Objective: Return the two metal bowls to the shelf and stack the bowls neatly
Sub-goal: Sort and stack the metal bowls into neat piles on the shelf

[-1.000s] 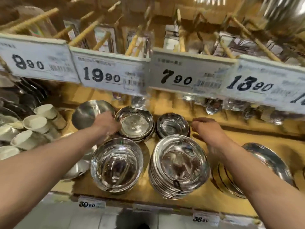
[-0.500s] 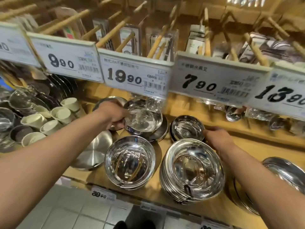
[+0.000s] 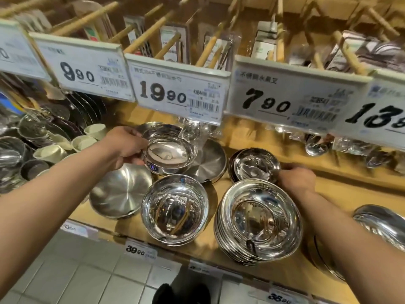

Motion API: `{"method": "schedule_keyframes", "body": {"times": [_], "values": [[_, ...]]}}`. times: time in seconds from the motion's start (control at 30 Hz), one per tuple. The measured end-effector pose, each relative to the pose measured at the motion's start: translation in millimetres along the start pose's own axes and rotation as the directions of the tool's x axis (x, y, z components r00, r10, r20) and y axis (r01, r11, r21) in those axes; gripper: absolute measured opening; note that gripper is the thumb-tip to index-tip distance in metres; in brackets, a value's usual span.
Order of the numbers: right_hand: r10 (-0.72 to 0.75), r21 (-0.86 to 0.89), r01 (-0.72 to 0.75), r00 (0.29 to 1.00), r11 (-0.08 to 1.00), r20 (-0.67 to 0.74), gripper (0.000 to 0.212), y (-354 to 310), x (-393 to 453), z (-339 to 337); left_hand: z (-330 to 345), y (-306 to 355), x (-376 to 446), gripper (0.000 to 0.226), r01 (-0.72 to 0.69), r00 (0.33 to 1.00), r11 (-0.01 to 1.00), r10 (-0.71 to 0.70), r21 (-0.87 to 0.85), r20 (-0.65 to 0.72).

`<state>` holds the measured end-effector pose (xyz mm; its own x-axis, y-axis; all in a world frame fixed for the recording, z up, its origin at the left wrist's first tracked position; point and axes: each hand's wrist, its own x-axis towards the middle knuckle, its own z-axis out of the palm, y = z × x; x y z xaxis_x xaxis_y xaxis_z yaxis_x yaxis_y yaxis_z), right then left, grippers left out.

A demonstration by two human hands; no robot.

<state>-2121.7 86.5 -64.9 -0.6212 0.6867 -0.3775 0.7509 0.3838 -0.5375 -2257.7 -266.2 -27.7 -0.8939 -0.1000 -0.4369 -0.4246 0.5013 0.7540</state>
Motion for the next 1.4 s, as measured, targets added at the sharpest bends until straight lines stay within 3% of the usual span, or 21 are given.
{"method": "schedule_keyframes", "body": {"times": [0.1, 0.2, 0.4, 0.53, 0.67, 0.77, 1.0, 1.2, 1.4], "values": [[0.055, 0.119, -0.053, 0.998, 0.992, -0.018, 0.04, -1, 0, -2, -8, -3, 3, 0.017, 0.001, 0.999, 1.0, -0.001, -0.003, 0.034], [0.113, 0.358, -0.121, 0.993, 0.926, 0.043, 0.02, -5, -4, -7, -14, -5, 5, 0.014, 0.019, 0.999, 1.0, -0.018, -0.011, 0.05], [0.105, 0.467, -0.17, 0.981, 0.868, 0.162, 0.013, -17, -16, -19, -32, -12, 12, 0.009, 0.067, 0.995, 0.997, -0.07, 0.041, 0.07], [0.065, 0.619, -0.26, 0.945, 0.741, 0.32, 0.011, -31, -27, -26, -49, -17, 16, 0.009, 0.087, 0.993, 0.993, -0.093, 0.082, 0.072], [-0.024, 0.595, -0.199, 0.939, 0.778, 0.344, 0.009, -50, -40, -32, -65, -26, 14, 0.007, 0.075, 0.995, 0.993, -0.08, 0.093, 0.054], [-0.058, 0.551, -0.123, 0.952, 0.826, 0.3, 0.003, -68, -53, -35, -78, -34, 7, 0.007, 0.088, 0.996, 0.996, -0.088, 0.003, 0.016], [-0.145, 0.464, 0.025, 0.964, 0.886, 0.224, 0.015, -93, -91, -32, -102, -41, -24, 0.009, 0.081, 0.996, 0.981, -0.085, -0.175, -0.015], [-0.102, 0.378, 0.009, 0.969, 0.926, 0.227, 0.022, -93, -141, -38, -114, -48, -63, 0.015, 0.082, 0.996, 0.957, -0.072, -0.28, 0.045], [-0.104, 0.436, -0.004, 0.969, 0.9, 0.224, 0.019, -93, -188, -29, -126, -55, -86, 0.025, 0.105, 0.988, 0.95, -0.068, -0.294, 0.136]]}}
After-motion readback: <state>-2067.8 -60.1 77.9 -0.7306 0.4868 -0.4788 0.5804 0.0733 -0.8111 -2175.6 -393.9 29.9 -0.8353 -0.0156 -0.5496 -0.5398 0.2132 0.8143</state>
